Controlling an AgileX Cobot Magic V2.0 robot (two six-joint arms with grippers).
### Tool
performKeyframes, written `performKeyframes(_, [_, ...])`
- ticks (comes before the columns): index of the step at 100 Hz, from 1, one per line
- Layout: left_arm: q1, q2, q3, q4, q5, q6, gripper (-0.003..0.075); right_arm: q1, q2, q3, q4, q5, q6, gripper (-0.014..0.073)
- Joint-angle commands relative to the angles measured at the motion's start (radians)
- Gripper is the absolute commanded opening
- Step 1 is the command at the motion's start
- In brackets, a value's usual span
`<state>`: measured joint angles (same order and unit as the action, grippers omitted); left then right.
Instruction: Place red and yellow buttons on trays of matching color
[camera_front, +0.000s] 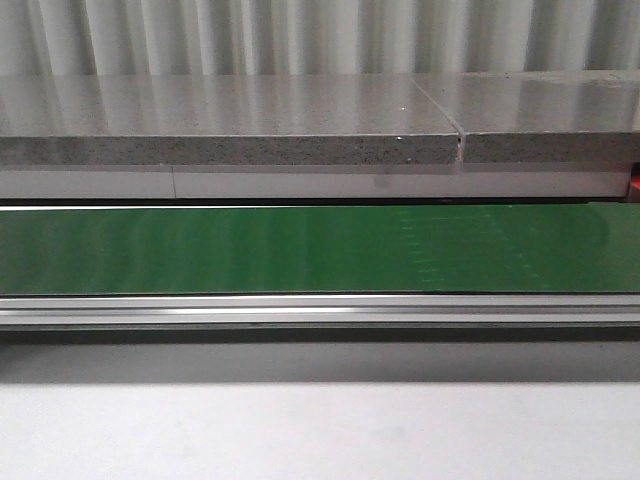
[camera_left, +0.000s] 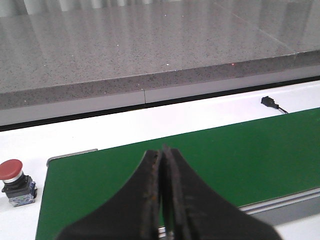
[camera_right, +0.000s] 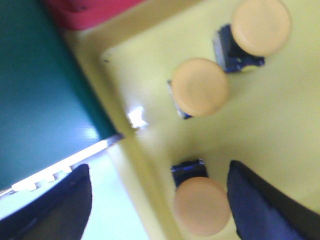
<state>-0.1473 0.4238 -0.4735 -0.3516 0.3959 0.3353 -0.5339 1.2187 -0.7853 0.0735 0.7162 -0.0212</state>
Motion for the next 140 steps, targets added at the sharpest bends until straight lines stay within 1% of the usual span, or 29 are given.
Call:
performKeyframes(1, [-0.008,0.004,-0.026,-0.018,-0.075,-0.003,-0.0020,0.081,-0.100,-0.033,0.014,-0.026,-0.029,0.0561])
performKeyframes(17, [-0.008,0.004,-0.026,-0.018,-0.075,-0.003,-0.0020,0.249,-0.229,-0.033,0.014,-0.049,-0.074,0.0561])
performKeyframes(31, [-0.008,0.004,-0.026,-0.018,-0.075,-0.003,-0.0020,0.356,-0.327,-0.021,0.014,-0.053,-0.097,0.0561])
performKeyframes(45, [-0.008,0.004,-0.026,-0.018,-0.077,-0.003,-0.0020,0.426,-0.404,0.005,0.014,-0.064,-0.115,0.0561])
performKeyframes(59, [-0.008,0.004,-0.026,-0.018,-0.077,-0.003,-0.0020,0.444,-0.474,0.041,0.014,-0.082,-0.117,0.0554])
performKeyframes(66, [-0.008,0.004,-0.026,-0.018,-0.077,-0.003,-0.0020,0.444,-0.499,0.053,0.014,-0.092,-0.117,0.0506])
performKeyframes(73, [-0.008,0.004,-0.026,-0.018,-0.077,-0.003,-0.0020,0.444,-0.518,0.059,0.014,-0.098,-0.117,0.0409])
performKeyframes(78, [-0.008,0.004,-0.026,-0.018,-0.077,-0.003,-0.0020,0.444,-0.524,0.060,0.014,-0.096,-0.117,0.0302])
performKeyframes(80, [-0.008,0.004,-0.026,-0.018,-0.077,-0.003,-0.0020,0.444,-0.524,0.060,0.014,-0.095,-0.117,0.0273])
performKeyframes(85, [-0.008,0.004,-0.026,-0.018,-0.075,-0.003,-0.0020,0.444,-0.524,0.060,0.014,-0.093,-0.117,0.0154])
performKeyframes(87, [-0.008,0.004,-0.026,-0.018,-0.075,-0.003,-0.0020,0.444,-0.524,0.060,0.014,-0.093,-0.117,0.0125])
performKeyframes(92, [-0.008,0.004,-0.026,-0.016,-0.075,-0.003,-0.0020,0.444,-0.524,0.060,0.014,-0.092,-0.117,0.0012])
performKeyframes(97, [-0.008,0.004,-0.026,-0.016,-0.075,-0.003,-0.0019,0.444,-0.524,0.060,0.014,-0.091,-0.117,-0.0073])
performKeyframes(127, [-0.008,0.004,-0.026,-0.014,-0.075,-0.003,-0.0014,0.444,-0.524,0.060,0.014,-0.084,-0.116,-0.0068])
performKeyframes(133, [-0.008,0.004,-0.026,-0.014,-0.075,-0.003,0.0013,0.444,-0.524,0.060,0.014,-0.084,-0.116,-0.0068])
performKeyframes(140, [-0.008,0.004,-0.026,-0.014,-0.075,-0.003,0.0083,0.444,-0.524,0.060,0.014,-0.084,-0.116,-0.0068])
